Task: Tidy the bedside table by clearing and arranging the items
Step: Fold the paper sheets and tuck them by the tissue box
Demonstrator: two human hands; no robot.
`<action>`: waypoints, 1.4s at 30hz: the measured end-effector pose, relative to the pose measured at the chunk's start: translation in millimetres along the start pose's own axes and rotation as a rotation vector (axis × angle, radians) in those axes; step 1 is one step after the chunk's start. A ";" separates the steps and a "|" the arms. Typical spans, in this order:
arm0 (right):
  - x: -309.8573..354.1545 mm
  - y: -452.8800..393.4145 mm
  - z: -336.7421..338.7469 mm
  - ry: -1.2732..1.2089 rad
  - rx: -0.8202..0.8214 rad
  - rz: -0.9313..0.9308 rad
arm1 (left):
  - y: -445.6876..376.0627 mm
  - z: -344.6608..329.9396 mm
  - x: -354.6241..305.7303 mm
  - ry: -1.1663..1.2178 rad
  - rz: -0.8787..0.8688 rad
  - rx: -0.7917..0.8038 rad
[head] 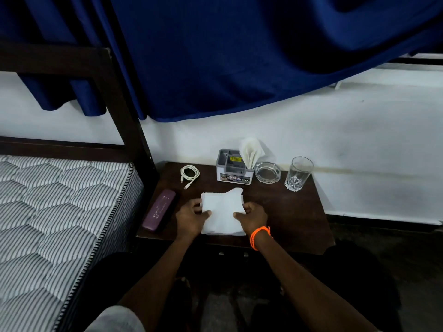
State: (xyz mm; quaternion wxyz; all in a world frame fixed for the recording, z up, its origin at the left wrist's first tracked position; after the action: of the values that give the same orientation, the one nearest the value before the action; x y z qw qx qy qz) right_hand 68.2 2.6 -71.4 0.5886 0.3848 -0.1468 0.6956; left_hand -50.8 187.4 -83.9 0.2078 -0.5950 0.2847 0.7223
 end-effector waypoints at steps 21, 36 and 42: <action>-3.1 -13.9 -7.5 0.075 -0.072 -0.089 | -0.4 -3.9 -1.6 -0.413 -0.146 -0.043; 0.1 -47.6 -24.4 0.012 0.345 -0.099 | -0.8 -5.6 -1.5 -0.425 -0.120 -0.047; 8.8 -46.8 -15.4 -0.069 0.295 -0.030 | -1.4 -6.5 0.0 -0.340 -0.151 -0.082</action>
State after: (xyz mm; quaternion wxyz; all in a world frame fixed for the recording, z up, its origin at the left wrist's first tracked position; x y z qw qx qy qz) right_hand 106.2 31.3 -87.0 0.5305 0.4931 -0.0574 0.6871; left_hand -45.1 184.2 -84.9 0.2819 -0.4921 0.1702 0.8058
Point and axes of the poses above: each hand's wrist, its own y-axis away from the middle knuckle, its own z-axis out of the back of the hand, x = y × z, the point moved 5 cm from there along -y, towards the middle knuckle, and after that the axes turned 14 degrees about y, right-handed, at the moved point
